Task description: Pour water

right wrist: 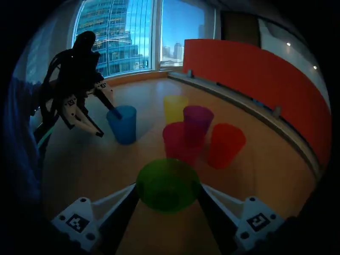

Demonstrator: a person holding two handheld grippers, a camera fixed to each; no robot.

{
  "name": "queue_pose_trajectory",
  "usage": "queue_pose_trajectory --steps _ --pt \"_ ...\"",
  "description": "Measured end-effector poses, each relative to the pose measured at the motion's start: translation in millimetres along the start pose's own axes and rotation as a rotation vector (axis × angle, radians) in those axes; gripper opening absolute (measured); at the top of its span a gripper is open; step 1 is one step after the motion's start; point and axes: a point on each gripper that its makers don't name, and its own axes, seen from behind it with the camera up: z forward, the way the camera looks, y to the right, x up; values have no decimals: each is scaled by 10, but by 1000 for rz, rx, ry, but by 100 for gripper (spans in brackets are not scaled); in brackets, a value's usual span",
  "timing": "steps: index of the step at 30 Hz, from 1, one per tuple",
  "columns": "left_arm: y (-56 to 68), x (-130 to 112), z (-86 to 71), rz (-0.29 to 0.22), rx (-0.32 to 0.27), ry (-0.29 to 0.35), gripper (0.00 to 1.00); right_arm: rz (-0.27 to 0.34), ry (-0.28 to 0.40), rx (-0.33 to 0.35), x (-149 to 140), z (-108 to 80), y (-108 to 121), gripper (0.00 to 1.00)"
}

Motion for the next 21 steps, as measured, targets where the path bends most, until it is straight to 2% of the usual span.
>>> queue_pose_trajectory --steps 3,9,21 --pt "21 -1 -14 -1 0 0 95 4 -5 -5 -38 -5 -5 100" --pt "42 -8 -88 -12 11 8 95 17 -3 -25 -94 -62 -6 100" --pt "45 -34 -309 -50 63 49 95 52 30 -90 -165 -422 29 100"
